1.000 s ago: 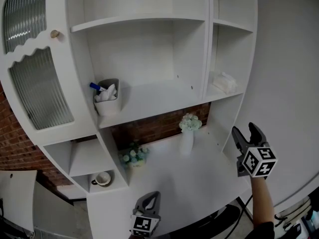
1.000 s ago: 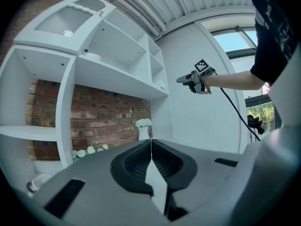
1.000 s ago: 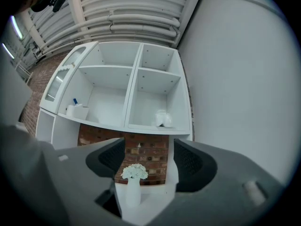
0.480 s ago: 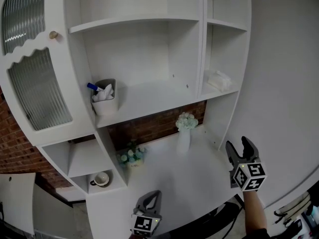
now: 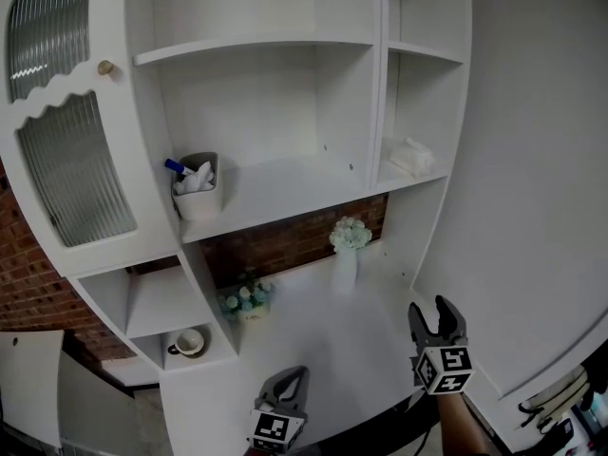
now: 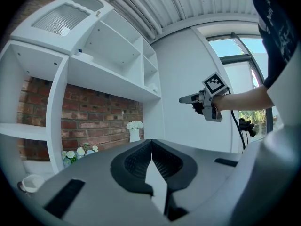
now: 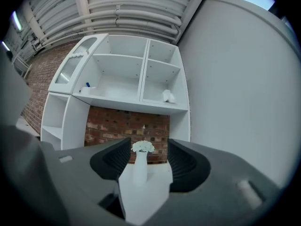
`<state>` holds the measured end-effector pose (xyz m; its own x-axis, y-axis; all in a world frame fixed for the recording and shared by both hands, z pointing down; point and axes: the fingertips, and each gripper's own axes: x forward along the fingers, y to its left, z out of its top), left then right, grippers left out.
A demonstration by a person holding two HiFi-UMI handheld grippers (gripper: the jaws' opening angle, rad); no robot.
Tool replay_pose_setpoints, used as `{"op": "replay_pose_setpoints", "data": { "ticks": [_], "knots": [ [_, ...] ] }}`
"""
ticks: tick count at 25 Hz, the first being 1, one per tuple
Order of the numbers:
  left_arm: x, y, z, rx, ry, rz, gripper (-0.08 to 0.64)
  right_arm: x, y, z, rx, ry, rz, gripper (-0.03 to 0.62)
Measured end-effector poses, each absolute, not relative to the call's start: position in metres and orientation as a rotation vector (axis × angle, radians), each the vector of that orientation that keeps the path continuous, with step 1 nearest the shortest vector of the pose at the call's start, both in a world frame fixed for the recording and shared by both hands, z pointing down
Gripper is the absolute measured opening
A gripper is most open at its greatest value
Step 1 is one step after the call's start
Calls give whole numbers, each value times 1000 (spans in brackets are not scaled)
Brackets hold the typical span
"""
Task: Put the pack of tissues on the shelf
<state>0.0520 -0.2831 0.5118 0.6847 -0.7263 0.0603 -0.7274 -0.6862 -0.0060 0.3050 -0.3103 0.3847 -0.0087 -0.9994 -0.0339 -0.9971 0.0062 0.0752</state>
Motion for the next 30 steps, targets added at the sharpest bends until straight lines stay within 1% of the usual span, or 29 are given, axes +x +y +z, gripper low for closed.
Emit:
{"op": "replay_pose_setpoints", "data": {
  "ticks": [7,13,17,27,30],
  "knots": [
    [57,-277,499,2933,-1220,112,11,291,-294,410,2151,-2161,-137,184],
    [52,-278,516,2916,-1231,114,11,282,-276,445,2141,-2132,-71,124],
    [55,-275,502,2933,-1219,123,11,275,-270,467,2099,-2097,-33,120],
    [51,-276,514,2909,-1228,106,11,262,-255,486,2087,-2045,-41,43],
    [43,-279,515,2894,-1272,107,11,263,-250,490,2074,-2031,-38,5]
  ]
}}
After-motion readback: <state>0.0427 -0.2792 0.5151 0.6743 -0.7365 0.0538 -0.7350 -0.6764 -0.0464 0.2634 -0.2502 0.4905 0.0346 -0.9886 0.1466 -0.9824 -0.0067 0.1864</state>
